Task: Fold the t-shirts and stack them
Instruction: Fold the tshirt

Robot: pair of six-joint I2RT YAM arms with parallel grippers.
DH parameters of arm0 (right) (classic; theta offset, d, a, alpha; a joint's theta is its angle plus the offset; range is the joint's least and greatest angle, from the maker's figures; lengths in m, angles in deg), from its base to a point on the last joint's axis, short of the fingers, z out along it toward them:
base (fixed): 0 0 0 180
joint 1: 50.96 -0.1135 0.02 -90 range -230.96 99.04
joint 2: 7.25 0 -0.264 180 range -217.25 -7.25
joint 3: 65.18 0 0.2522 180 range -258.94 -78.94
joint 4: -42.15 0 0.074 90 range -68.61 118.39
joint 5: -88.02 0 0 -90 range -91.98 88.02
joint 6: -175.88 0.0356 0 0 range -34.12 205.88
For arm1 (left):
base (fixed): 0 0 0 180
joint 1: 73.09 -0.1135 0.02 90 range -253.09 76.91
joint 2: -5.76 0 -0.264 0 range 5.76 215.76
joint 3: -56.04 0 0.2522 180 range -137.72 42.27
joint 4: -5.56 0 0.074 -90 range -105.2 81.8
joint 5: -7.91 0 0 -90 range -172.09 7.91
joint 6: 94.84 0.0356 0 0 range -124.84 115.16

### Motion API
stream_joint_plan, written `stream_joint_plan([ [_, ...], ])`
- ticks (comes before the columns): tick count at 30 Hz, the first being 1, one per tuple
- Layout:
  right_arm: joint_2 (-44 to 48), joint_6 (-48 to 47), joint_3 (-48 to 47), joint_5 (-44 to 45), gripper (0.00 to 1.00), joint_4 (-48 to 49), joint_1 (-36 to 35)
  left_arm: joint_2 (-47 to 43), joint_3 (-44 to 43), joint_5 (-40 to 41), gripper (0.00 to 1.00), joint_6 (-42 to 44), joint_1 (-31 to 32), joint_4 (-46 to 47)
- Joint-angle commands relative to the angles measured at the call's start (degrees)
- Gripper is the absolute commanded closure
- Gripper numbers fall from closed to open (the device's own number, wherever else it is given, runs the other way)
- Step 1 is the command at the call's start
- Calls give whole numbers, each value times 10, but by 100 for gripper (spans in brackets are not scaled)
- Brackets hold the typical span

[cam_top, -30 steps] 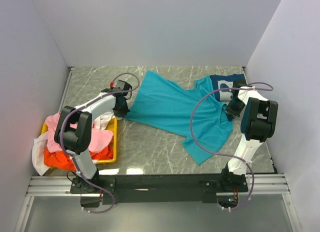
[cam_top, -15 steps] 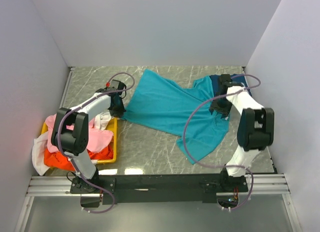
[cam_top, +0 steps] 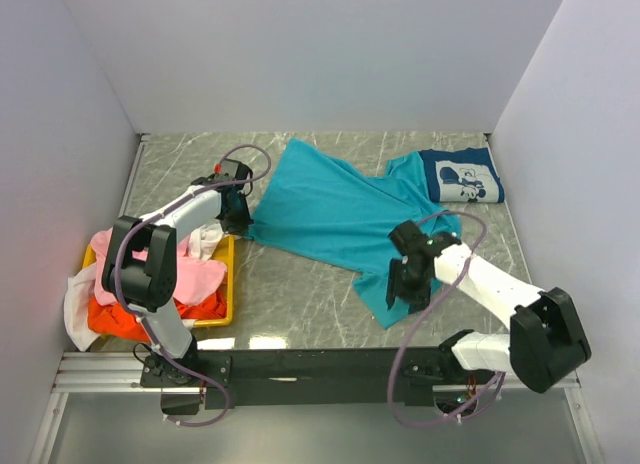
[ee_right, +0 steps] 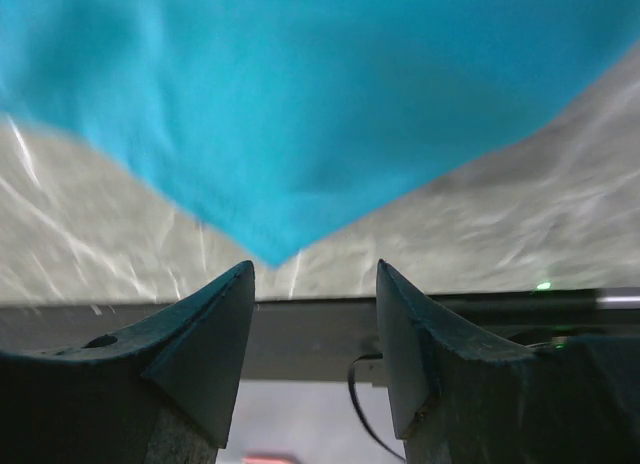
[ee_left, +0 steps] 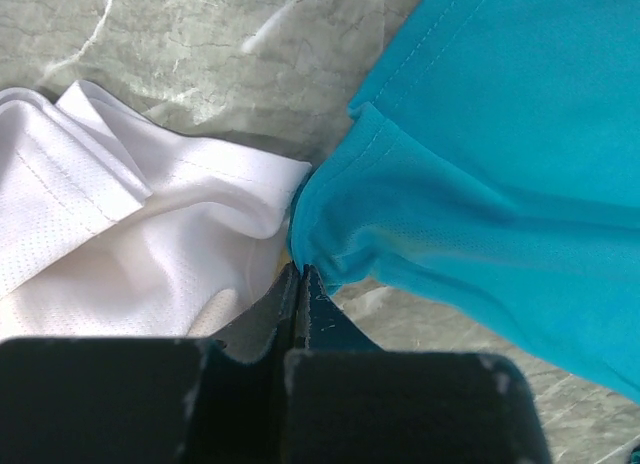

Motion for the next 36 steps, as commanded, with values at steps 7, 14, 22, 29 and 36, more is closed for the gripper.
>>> stream_joint_plan([
  [7,58,111,84,-61,43,37,-92,-38,-1,-15,100,14,1,1],
  [14,25,113,90,-57,46,81,-101,-44,6,-19,100,12,1,2],
  [22,-18,103,83,-40,51,101,-108,-48,14,-23,100,10,1,6],
  [29,-41,99,89,-32,68,97,-112,-49,11,-23,100,10,1,5],
  [36,0,92,84,-49,100,30,-112,-57,19,-21,100,8,2,0],
])
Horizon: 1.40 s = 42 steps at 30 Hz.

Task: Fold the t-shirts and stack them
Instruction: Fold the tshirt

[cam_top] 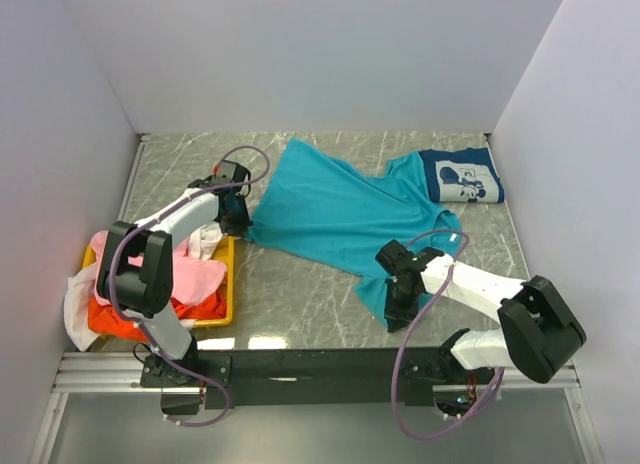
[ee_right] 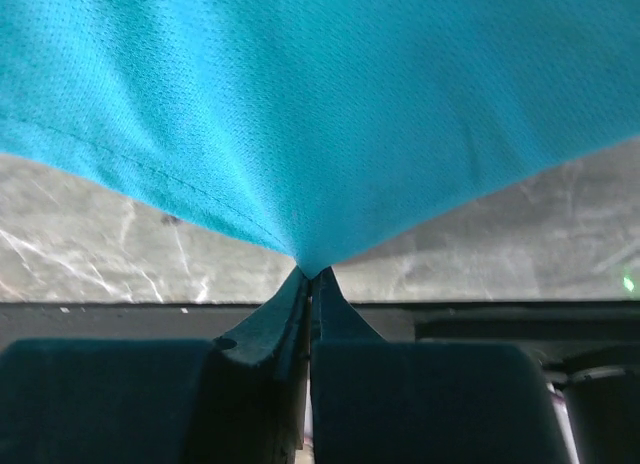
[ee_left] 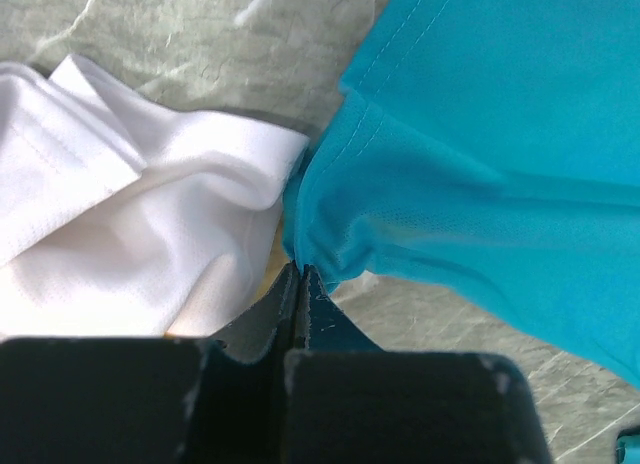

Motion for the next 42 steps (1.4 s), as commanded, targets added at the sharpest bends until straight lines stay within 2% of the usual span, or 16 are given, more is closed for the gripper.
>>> stream_joint_plan([
  [1,39,-6,-9,2,100,-64,-6,-35,8,-6,100,7,2,1],
  [16,136,-3,-22,-9,100,-212,-6,-72,56,-4,100,-34,46,-18],
  [22,161,16,-22,-9,100,-221,-6,-78,47,12,100,-51,52,-35],
  [33,95,17,-122,62,100,-207,9,-56,-8,-4,99,-48,51,-35],
  [42,46,-47,-192,101,100,-177,115,-10,-69,-26,100,-50,45,-19],
])
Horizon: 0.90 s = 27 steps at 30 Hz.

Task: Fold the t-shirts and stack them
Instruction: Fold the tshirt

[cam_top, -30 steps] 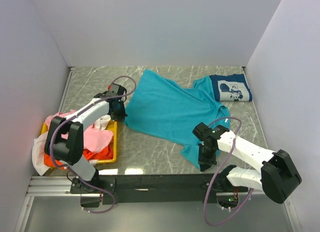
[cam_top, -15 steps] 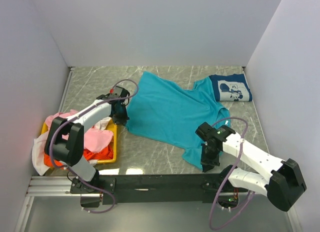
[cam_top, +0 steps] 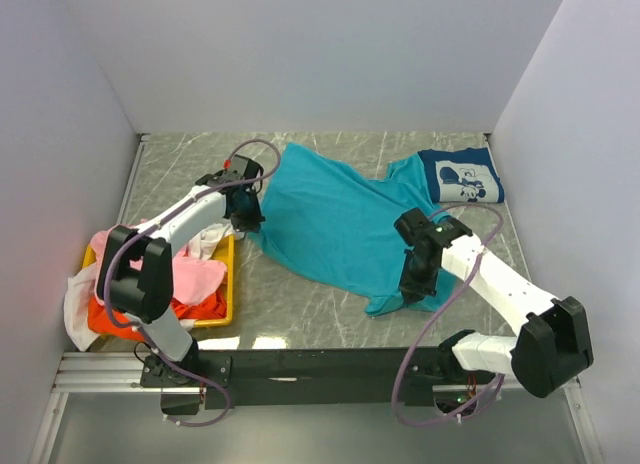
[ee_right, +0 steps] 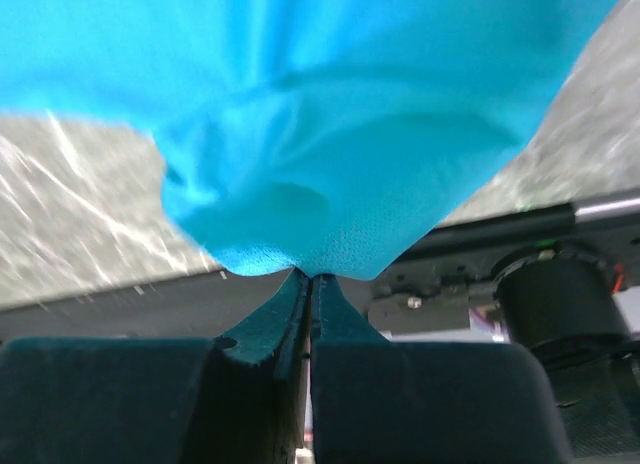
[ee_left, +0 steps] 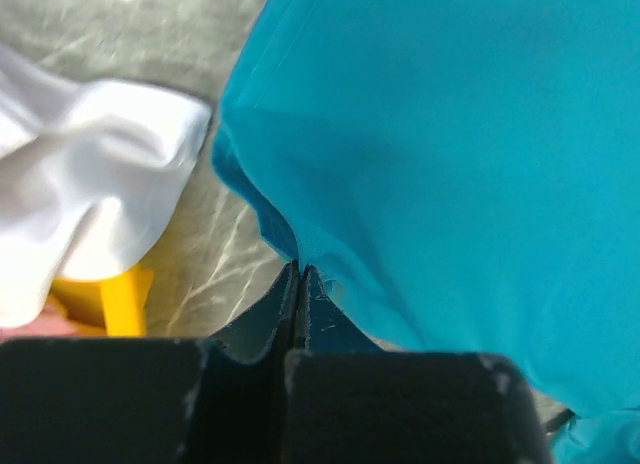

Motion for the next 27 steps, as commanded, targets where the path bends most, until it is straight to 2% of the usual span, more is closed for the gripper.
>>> stream_joint_plan([
  [1,-17,-36,-46,40,100,22,41,23,-40,-16,100,-2,-5,18],
  [16,-137,-125,-167,86,100,63,157,89,-114,-37,100,-2,-63,48],
  [20,-165,-143,-206,96,100,67,174,107,-128,-63,100,-1,-70,56],
  [27,-212,-158,-265,114,100,65,196,132,-175,-60,100,6,-80,42],
])
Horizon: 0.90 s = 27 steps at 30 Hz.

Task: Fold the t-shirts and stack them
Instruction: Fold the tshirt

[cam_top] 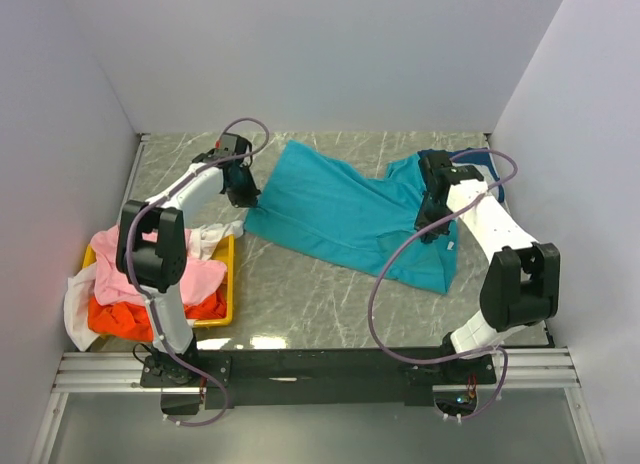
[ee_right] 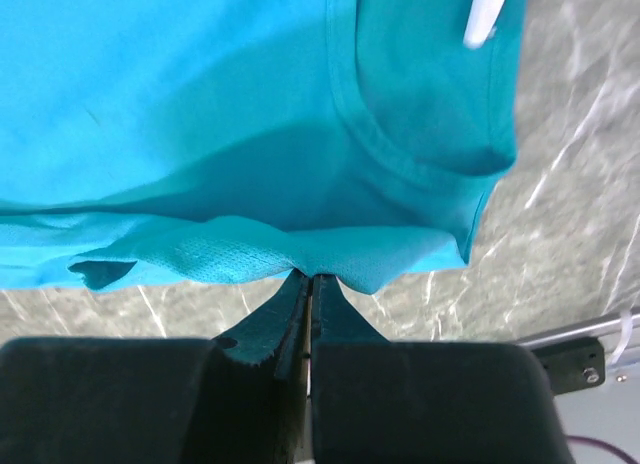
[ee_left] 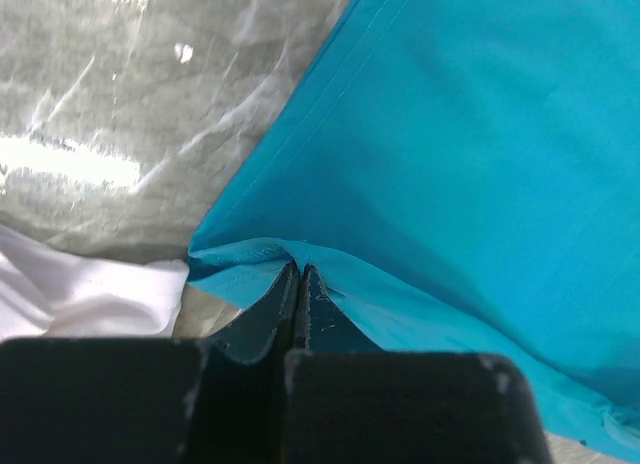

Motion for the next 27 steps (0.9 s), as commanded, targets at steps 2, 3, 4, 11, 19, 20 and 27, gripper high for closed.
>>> stream_joint_plan([
  [2,-16,-19,-51,28,100,4,15,6,-53,-9,100,10,-9,3],
  [3,-22,-21,-54,29,100,4,19,10,-55,-12,100,11,-10,4],
  [4,-25,-24,-58,30,100,4,20,12,-58,-12,100,14,-11,4],
  [11,-59,-37,-85,34,100,8,29,37,-87,-29,100,23,-16,7],
  [19,-90,-48,-109,44,100,11,33,84,-131,-31,100,39,-19,-3],
  [20,-95,-48,-112,44,100,11,34,87,-135,-32,100,41,-20,-3],
  [27,-114,-55,-122,45,100,16,39,100,-146,-33,100,46,-20,-2],
])
